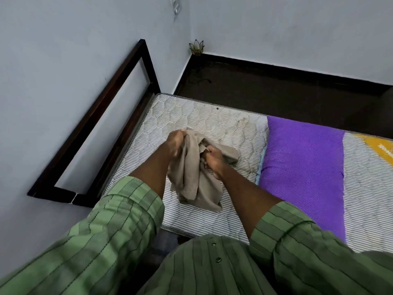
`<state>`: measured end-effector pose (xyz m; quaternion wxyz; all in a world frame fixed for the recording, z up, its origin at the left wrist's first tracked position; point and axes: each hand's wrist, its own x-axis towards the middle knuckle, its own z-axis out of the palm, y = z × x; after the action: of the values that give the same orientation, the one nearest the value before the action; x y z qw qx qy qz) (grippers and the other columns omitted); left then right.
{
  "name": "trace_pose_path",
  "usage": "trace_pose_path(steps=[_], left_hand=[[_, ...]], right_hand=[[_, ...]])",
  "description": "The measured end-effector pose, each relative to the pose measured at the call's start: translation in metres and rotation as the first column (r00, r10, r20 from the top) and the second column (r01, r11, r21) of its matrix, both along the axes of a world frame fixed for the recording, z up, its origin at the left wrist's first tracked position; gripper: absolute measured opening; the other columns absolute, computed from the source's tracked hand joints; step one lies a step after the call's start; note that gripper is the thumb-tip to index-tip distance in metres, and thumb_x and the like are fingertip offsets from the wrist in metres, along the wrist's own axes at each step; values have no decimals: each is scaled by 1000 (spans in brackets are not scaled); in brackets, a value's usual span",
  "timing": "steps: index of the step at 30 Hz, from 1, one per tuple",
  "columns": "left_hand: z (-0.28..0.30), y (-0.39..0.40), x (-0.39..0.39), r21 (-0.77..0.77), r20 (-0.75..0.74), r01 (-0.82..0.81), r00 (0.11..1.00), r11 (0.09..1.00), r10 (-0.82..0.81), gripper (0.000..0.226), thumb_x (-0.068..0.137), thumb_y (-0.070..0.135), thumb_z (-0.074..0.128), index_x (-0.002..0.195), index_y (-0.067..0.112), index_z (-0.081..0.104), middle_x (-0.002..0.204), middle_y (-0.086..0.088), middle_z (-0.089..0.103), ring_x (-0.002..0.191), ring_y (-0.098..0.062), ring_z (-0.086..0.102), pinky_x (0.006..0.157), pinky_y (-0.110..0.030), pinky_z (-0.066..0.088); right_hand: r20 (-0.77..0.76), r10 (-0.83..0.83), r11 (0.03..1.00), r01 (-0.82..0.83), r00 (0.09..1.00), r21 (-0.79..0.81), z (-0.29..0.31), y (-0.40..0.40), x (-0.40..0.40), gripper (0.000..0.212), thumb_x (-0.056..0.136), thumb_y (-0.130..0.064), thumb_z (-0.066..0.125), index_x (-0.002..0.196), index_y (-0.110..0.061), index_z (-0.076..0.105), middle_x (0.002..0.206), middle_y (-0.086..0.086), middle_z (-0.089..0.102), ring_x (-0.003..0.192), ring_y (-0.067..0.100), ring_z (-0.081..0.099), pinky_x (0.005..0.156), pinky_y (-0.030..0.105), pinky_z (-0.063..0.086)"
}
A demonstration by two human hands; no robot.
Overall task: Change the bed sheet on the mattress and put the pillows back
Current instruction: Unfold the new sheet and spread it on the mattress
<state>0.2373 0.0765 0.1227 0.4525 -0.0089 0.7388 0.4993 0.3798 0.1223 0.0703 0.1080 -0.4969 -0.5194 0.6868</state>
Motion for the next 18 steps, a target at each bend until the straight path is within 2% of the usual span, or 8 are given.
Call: trace_pose_path(steps=[3, 5, 7, 9, 11, 14, 16, 18], left_hand=[[-3, 2, -20, 44, -62, -274, 959, 961, 276, 27, 104, 25, 56, 98, 3, 71, 84, -5, 67, 72, -19, 61, 65, -27, 51], [1, 0, -31, 28, -46, -322, 945, 946, 323, 28, 103, 27, 57, 107, 3, 71, 95, -8, 70, 80, -22, 63, 73, -31, 51], [1, 1, -36, 4, -52, -222, 974, 975, 222, 26, 102, 28, 57, 101, 7, 73, 98, -10, 73, 84, -25, 66, 77, -35, 57], [-1, 2, -35, 6, -25, -128, 991, 992, 128, 24, 100, 28, 59, 91, 12, 74, 97, -12, 75, 88, -28, 69, 85, -40, 61], [-5, 5, -37, 22, -14, -107, 994, 994, 107, 26, 95, 35, 65, 94, 11, 76, 99, -14, 77, 90, -30, 72, 88, -45, 62], [-6, 3, -43, -15, -150, -1, 989, 1000, -1, 57, 83, 61, 71, 100, 7, 74, 96, -10, 76, 88, -26, 73, 84, -40, 62], [-2, -1, -48, -94, -306, 192, 928, 977, -212, 76, 63, 73, 81, 102, 9, 73, 96, -3, 76, 88, -20, 73, 81, -35, 61], [1, -3, -55, -308, -463, 413, 722, 857, -514, 83, 50, 64, 92, 109, 10, 71, 103, 0, 73, 93, -19, 69, 80, -33, 58]], right_hand=[[53, -188, 982, 186, 981, 37, -11, 16, 1, 26, 105, -9, 39, 111, -7, 65, 84, 17, 67, 50, 20, 57, 39, 25, 46], [49, -250, 968, 249, 967, 12, -10, 23, 6, 25, 105, -11, 41, 110, -10, 66, 100, 17, 72, 68, 26, 68, 52, 36, 59], [57, -196, 980, 197, 979, -20, -14, 28, 7, 18, 106, -17, 46, 100, -18, 63, 102, 12, 71, 79, 22, 67, 67, 39, 61], [82, -192, 977, 198, 978, -79, -4, 24, 3, 25, 110, -34, 38, 98, -23, 57, 94, 4, 65, 77, 17, 60, 63, 30, 54], [59, -299, 948, 304, 952, -96, 5, 23, -2, 37, 112, -42, 24, 92, -23, 48, 99, 2, 56, 78, 18, 52, 81, 33, 50], [-1, -552, 821, 543, 834, -176, 3, 31, -2, 35, 112, -37, 28, 123, -19, 56, 125, 8, 58, 106, 27, 61, 104, 46, 46], [-8, -572, 778, 539, 820, -324, -9, 39, 1, 47, 111, -41, 30, 142, -13, 52, 137, 7, 60, 126, 30, 58, 108, 49, 47], [-21, -454, 864, 435, 891, -253, -14, 44, -1, 54, 107, -41, 25, 142, -11, 53, 141, 4, 58, 126, 26, 60, 104, 47, 51]])
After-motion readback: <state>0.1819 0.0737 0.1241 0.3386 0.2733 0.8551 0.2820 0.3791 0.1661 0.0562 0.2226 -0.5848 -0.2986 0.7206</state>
